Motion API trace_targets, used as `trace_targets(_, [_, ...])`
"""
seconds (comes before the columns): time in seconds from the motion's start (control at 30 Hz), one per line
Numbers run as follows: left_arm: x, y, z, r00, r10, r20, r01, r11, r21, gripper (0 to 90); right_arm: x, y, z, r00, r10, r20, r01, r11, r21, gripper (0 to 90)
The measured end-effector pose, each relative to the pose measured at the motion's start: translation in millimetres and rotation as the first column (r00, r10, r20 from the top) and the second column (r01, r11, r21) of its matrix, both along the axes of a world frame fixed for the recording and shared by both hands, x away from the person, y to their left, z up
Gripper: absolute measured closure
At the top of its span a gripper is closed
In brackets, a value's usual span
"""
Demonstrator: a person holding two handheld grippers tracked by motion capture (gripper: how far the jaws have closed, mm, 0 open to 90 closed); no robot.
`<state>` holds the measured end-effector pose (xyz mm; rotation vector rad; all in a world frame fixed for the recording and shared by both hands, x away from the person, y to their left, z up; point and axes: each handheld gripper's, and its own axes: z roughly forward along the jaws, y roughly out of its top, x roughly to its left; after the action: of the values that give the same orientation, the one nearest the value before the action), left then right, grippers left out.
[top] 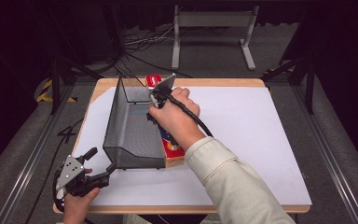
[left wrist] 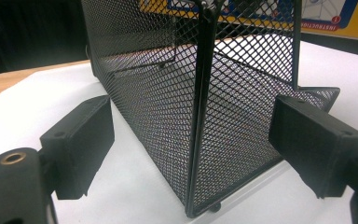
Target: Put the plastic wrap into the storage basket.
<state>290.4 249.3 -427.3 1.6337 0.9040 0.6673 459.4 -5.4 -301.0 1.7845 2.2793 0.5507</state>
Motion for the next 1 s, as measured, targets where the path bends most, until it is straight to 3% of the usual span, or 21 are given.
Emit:
trace_targets(0.27, [-0.5,0.0,-0.1,1.0000,0.003,-0.001,-0.003,1.0000,-0.004,15.1,-3.6,12.2,-9.2,0.9993,0.030,-0.023,-0.030,1.000,0.008,41.1])
trace_targets(0.43, [-0.4,0.6,-0.8,1.0000,0.006,-0.006,-0.006,1.0000,-0.003,15.2,-1.0,14.8,-13.6,0.9993,0.017,-0.033,-0.016,1.000,0.027,41.0])
trace_targets(1.0, [-0.5,2.5,-0.9,0.9999,0.007,-0.014,-0.007,0.9999,-0.011,15.3,8.4,20.6,-27.5,0.9962,-0.008,-0.086,0.010,1.000,0.018,40.7])
